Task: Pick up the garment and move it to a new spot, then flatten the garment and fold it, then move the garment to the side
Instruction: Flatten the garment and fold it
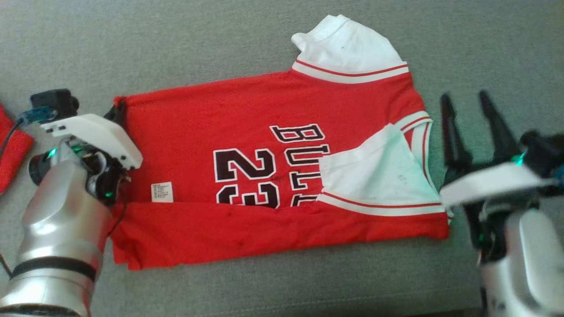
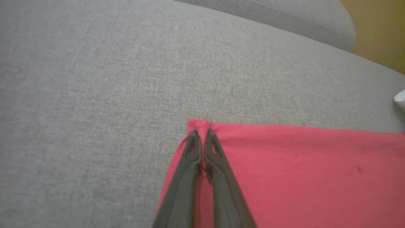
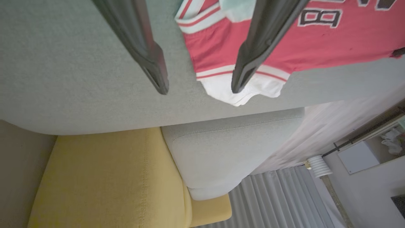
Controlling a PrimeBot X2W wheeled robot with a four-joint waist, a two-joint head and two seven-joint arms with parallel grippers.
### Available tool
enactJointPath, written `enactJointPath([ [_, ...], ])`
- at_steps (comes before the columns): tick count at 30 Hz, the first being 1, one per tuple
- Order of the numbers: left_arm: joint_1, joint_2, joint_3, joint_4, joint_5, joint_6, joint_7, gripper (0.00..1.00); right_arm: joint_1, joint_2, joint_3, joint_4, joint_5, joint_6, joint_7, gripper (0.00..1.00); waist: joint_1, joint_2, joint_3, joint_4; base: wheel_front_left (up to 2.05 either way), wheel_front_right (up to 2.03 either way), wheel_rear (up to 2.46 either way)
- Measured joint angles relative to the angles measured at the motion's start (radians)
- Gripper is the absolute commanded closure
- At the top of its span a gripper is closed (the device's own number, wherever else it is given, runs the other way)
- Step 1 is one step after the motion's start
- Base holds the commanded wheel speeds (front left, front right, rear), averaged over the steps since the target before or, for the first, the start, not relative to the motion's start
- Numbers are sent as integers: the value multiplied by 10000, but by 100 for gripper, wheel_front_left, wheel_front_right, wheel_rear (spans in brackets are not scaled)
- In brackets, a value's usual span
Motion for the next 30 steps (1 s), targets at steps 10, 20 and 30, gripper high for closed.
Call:
enactJointPath([
  [10, -965, -794, -648, 291, 286, -132, -972, 100, -4268, -646, -81, 4084, -146, 0, 90, 0, 1, 0, 433, 848, 0, 0, 0],
  [20, -1736, -1636, -1365, 671, 374, -188, -1611, 100, -7564, -1266, 711, 8972, -704, 0, 598, 0, 1, 0, 1075, 1920, 0, 0, 0],
  [30, -1823, -1785, -1835, 993, 100, -190, -1973, 100, -8709, -1210, 1461, 11081, -360, 2, 842, 100, 0, 0, 1272, 2072, 0, 0, 0],
])
